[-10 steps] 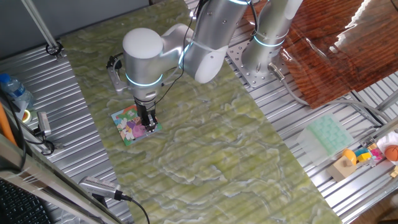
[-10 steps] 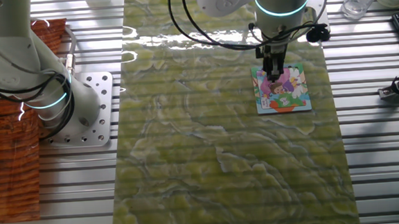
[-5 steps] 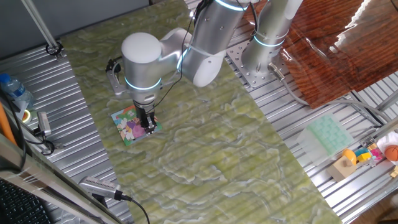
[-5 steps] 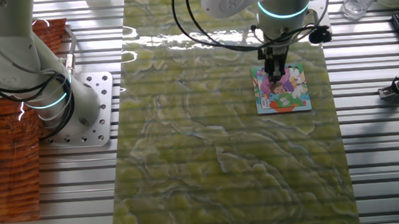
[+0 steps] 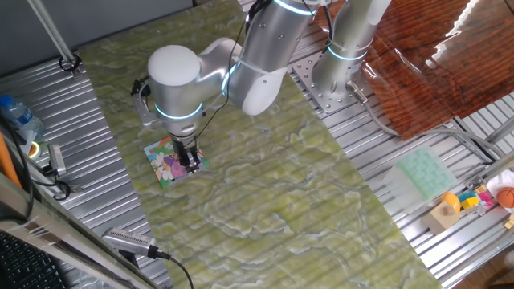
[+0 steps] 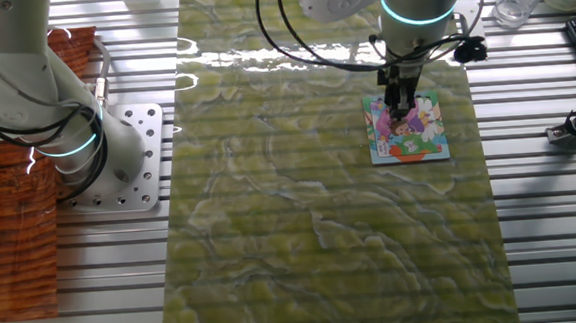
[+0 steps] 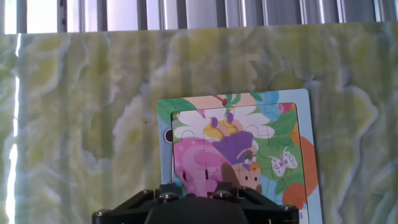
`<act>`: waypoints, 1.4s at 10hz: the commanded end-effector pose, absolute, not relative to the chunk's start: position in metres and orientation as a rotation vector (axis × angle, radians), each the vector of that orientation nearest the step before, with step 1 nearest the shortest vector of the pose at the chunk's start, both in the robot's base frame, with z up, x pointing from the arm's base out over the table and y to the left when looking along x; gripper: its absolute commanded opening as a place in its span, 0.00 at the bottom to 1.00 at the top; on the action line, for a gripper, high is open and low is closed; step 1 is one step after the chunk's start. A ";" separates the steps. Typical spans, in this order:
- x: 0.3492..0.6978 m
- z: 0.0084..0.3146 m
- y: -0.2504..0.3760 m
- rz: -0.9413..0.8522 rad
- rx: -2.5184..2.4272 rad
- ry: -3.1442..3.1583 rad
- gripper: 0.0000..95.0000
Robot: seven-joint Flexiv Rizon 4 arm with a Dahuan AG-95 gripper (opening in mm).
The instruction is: Assemble one piece of a puzzle
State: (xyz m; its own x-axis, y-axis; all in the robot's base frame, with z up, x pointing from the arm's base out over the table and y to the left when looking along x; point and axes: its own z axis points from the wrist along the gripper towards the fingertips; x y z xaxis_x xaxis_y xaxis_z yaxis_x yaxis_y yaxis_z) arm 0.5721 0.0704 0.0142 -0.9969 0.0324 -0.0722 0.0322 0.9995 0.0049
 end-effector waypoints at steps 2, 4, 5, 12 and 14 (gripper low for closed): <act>0.572 0.014 0.070 0.005 0.046 3.074 0.00; 0.571 0.013 0.070 0.004 0.036 3.092 0.00; 0.571 0.013 0.070 0.003 0.030 3.101 0.00; 0.566 0.014 0.068 0.003 0.009 3.118 0.00; 0.566 0.014 0.068 0.004 0.006 3.123 0.00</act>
State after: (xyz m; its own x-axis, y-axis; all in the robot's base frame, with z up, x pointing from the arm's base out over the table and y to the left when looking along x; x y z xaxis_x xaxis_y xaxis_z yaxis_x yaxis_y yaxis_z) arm 0.5661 0.0673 0.0137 -0.9998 0.0044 -0.0184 0.0043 1.0000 0.0005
